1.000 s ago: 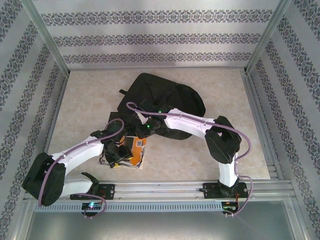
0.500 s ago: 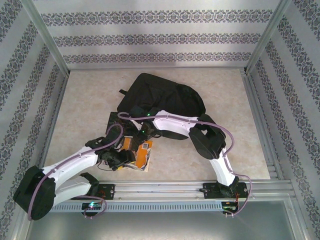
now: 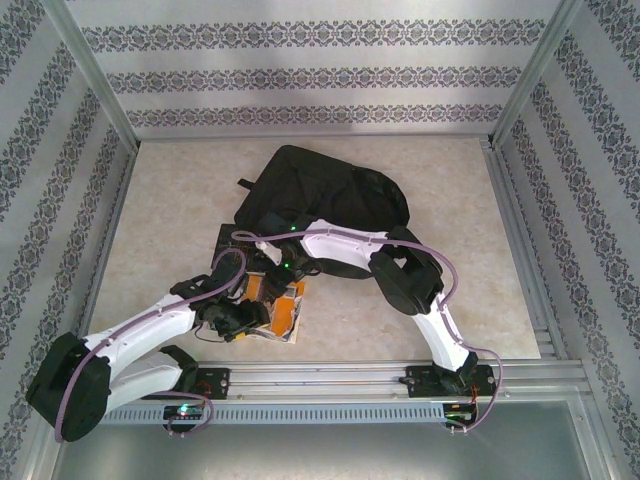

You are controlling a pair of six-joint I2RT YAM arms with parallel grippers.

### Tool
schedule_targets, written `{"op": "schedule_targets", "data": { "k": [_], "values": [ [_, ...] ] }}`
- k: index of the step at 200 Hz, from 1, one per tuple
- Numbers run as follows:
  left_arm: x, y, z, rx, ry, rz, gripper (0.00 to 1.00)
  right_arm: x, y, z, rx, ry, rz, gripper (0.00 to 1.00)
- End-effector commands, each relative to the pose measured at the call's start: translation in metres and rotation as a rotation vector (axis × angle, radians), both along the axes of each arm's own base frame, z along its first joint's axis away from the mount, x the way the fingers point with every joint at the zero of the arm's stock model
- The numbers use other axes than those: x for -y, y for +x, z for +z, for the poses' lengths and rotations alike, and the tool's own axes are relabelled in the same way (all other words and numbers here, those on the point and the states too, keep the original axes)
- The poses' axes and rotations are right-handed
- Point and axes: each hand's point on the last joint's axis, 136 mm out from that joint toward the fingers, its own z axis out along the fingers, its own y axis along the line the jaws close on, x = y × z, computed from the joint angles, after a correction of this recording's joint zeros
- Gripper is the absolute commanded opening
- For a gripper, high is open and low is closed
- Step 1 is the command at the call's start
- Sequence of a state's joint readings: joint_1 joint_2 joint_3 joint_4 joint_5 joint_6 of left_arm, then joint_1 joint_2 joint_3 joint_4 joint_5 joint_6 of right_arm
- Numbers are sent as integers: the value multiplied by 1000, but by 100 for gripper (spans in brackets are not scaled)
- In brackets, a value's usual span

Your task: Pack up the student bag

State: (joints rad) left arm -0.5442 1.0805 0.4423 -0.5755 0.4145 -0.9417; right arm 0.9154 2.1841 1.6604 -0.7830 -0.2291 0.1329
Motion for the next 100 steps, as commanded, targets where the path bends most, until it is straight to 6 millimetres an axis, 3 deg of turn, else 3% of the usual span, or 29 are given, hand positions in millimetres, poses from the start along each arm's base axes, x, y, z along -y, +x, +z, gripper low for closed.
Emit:
{"op": "schedule_targets", "data": {
  "k": [1,38,73,100],
  "values": [
    [-38,-49,-43,-164,177,-40,60,-9,-49,-11,-241,70,101,71],
    [-37,-48,-46,-165,175,-44,59,-23,-66,18,-361,200,136,69],
    [-36,-48,-49,-174,176,-49,58,-31,-64,45,-483,330,105,63],
    [-36,-49,-51,-183,178,-52,58,-33,-74,47,-559,371,108,63]
  ]
}}
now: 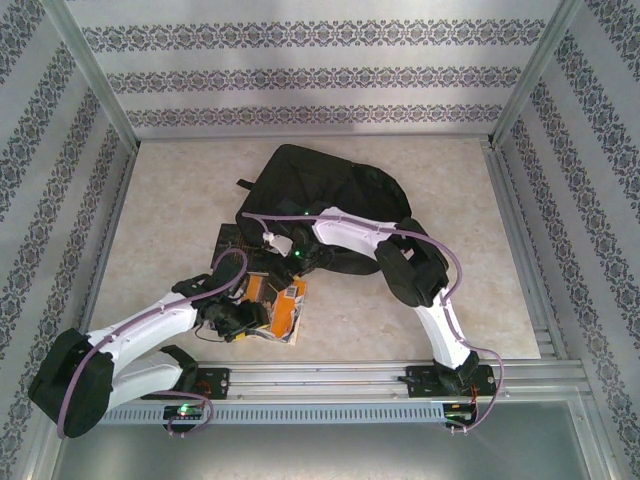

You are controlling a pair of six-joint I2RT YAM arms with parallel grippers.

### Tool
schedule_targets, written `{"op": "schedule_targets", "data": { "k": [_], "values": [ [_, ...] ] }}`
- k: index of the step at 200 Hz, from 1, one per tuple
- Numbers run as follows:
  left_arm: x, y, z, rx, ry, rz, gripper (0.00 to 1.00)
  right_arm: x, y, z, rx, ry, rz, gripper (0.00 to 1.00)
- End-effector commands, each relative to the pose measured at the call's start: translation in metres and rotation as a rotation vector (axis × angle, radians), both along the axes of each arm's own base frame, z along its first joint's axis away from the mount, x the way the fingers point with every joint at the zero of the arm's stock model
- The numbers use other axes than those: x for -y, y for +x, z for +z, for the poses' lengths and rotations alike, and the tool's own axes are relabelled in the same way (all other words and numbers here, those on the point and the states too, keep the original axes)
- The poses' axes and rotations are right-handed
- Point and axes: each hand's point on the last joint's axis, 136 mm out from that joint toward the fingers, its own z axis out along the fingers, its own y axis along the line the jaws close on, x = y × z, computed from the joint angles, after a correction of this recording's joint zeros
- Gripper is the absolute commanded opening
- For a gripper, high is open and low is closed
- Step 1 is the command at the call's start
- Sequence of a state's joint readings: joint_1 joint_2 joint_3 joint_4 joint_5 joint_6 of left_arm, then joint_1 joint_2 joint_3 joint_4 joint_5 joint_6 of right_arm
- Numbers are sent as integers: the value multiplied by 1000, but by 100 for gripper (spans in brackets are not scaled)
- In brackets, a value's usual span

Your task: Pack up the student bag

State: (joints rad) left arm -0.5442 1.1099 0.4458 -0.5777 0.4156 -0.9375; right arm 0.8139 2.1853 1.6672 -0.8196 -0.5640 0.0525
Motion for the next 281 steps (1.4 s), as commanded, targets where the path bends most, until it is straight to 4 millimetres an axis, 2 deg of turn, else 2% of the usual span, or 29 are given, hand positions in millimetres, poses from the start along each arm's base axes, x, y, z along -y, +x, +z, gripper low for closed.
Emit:
{"op": "schedule_targets", "data": {
  "k": [1,40,82,104,149,174,200,227,241,253,265,281],
  "values": [
    [-35,-47,-47,-161,164,-50,58,-31,-67,25,-313,171,93,63],
    [-36,-46,-47,-153,171,-51,57,-35,-93,4,-425,154,124,60],
    [-36,-46,-48,-153,170,-53,57,-43,-117,-5,-505,155,153,56],
    [-38,-46,-48,-151,177,-54,56,-48,-119,2,-545,199,143,52],
    [-40,-47,-48,-151,185,-52,55,-59,-136,38,-590,308,162,43],
    [-41,-46,-48,-146,191,-50,55,-59,-147,45,-609,319,167,40],
    [-42,-46,-48,-143,199,-48,55,-56,-142,49,-612,326,136,34],
    [-43,-42,-47,-126,210,-45,55,-48,-106,38,-509,275,30,29],
    [-43,-36,-45,-109,221,-36,54,-37,-85,25,-435,213,-34,24],
    [-42,-28,-41,-89,233,-36,54,-32,-76,23,-441,220,-63,22],
    [-41,-21,-39,-70,243,-36,54,-30,-76,24,-458,241,-65,22],
    [-39,-11,-36,-50,255,-34,54,-34,-91,30,-500,268,-17,22]
  ]
}}
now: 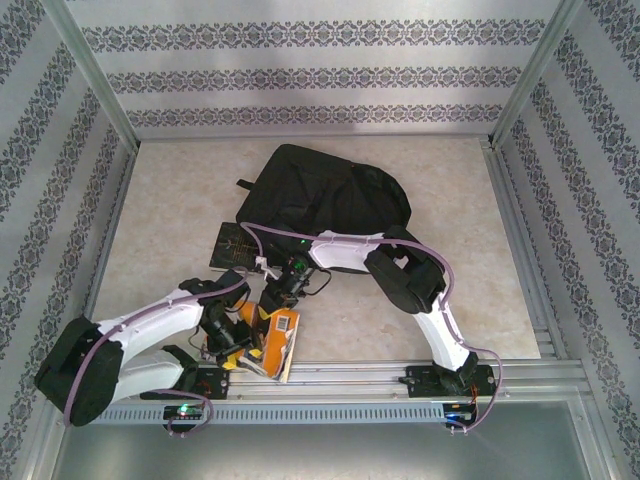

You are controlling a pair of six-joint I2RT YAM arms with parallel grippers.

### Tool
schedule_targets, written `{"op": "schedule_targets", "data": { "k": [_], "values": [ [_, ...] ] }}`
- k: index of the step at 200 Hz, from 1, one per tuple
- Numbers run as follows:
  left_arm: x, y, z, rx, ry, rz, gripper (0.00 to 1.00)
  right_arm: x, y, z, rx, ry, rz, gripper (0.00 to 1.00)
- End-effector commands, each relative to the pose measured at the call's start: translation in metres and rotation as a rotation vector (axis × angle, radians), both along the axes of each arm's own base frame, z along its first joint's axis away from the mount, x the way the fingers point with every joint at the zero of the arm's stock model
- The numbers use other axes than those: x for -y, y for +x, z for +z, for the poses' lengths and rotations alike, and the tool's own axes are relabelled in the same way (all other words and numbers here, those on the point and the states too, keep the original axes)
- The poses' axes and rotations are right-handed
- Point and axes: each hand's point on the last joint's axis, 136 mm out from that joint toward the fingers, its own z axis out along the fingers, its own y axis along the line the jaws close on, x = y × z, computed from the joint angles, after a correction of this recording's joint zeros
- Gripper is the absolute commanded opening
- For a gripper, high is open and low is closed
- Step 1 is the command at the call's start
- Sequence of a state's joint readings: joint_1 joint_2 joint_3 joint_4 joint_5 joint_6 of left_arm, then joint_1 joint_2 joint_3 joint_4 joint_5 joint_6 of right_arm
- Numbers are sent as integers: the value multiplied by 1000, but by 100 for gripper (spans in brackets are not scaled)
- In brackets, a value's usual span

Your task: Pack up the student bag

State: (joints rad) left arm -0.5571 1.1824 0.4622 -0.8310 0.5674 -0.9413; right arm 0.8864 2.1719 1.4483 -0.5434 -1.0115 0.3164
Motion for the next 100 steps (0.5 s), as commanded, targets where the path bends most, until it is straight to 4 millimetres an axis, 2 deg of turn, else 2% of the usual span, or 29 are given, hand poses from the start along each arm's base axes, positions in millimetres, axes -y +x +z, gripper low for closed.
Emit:
{"op": "schedule_targets", "data": {
  "k": [1,14,22,32,39,59,86,100],
  "values": [
    [-28,56,-35,297,213,-53,54,2,-10,20,-66,50,16,22],
    [-25,68,-30,325,217,-55,53,0,-21,22,-56,52,56,20],
    [-22,74,-25,343,218,-55,52,-1,-24,18,-43,35,64,14],
    [-19,83,-18,370,212,-51,52,1,-17,11,-10,-10,50,5],
    [-17,86,-13,385,208,-49,51,4,-8,7,18,-41,28,0],
    [-17,95,4,438,209,-42,53,21,29,-1,134,-137,-67,0],
    [-24,104,31,537,213,-40,62,41,72,18,308,-185,-175,0],
    [-28,109,47,590,218,-42,66,46,86,32,395,-192,-190,0]
  ]
}}
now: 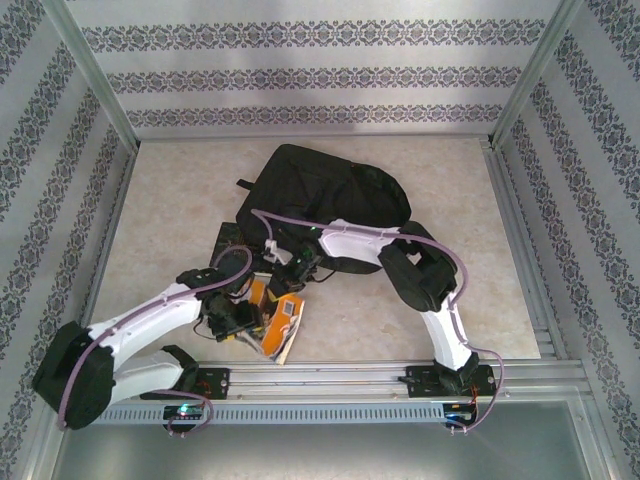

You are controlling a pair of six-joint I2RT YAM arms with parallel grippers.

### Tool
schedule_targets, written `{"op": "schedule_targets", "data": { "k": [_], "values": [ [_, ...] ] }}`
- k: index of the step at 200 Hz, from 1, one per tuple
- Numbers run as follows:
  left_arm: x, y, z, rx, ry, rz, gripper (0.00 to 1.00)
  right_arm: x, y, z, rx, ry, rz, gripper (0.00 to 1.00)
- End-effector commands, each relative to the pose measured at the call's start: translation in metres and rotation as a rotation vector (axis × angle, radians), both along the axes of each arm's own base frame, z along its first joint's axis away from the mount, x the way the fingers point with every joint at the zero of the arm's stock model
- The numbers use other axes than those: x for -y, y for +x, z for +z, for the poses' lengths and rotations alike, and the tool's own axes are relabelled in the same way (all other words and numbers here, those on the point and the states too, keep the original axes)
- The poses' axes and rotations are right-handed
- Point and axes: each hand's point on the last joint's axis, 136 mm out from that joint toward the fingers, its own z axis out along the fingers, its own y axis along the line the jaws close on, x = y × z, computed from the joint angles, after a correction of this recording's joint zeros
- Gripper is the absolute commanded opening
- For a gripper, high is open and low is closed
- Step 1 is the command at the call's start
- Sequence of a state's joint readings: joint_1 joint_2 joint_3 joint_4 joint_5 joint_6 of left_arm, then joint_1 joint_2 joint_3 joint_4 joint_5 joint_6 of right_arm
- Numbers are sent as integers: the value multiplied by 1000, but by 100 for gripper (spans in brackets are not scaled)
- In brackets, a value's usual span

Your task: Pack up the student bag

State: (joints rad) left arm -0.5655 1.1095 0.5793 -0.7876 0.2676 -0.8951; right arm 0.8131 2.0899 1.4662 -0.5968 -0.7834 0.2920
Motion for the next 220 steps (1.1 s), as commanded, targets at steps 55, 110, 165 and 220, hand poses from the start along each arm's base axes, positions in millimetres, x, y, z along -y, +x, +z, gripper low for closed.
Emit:
{"op": "schedule_targets", "data": {
  "k": [55,110,165,220],
  "values": [
    [-15,67,107,440,66,-93,79,20,43,99,380,57,-88,0],
    [15,88,221,830,-149,-213,99,31,26,217,568,369,-127,0],
    [45,118,285,1042,-315,-294,100,68,50,300,455,674,-291,0],
    [71,153,316,991,-695,-220,100,94,44,342,454,799,-305,0]
  ]
}}
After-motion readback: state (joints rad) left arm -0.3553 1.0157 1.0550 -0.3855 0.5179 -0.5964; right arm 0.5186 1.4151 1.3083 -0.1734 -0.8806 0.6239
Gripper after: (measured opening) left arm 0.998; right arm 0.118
